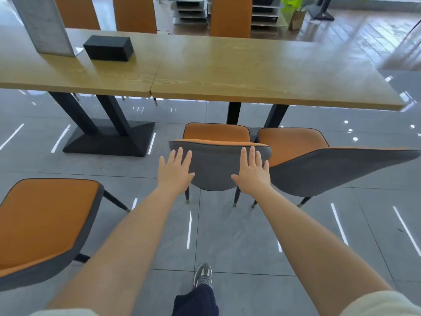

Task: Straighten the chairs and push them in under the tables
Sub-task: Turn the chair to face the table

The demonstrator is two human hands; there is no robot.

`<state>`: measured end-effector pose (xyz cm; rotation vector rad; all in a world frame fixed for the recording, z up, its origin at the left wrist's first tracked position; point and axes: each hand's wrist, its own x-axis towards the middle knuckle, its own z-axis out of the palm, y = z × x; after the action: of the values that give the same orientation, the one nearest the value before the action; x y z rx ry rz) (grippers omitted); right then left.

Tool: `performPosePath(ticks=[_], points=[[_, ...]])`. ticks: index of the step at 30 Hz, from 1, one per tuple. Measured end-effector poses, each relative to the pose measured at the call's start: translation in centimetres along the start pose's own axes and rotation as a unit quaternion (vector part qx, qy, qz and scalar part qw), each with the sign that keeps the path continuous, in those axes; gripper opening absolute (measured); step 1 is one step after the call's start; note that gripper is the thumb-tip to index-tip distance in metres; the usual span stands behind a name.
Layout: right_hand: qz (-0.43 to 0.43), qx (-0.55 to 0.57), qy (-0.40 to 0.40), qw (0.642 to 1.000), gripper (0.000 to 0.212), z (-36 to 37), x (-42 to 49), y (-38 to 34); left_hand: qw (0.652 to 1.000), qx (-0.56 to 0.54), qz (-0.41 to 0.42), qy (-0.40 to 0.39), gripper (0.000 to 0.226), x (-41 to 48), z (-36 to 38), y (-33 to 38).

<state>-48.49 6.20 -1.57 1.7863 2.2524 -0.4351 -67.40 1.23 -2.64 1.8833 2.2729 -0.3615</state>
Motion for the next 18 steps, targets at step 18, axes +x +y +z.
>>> performPosePath(ticks=[18], points=[[-0.247,-0.036,0.009,0.968,0.087,3.4,-21.8,-18.9,0.981,-0.027,-0.186,0.034,0.075,-30.0,2.4,-17.9]])
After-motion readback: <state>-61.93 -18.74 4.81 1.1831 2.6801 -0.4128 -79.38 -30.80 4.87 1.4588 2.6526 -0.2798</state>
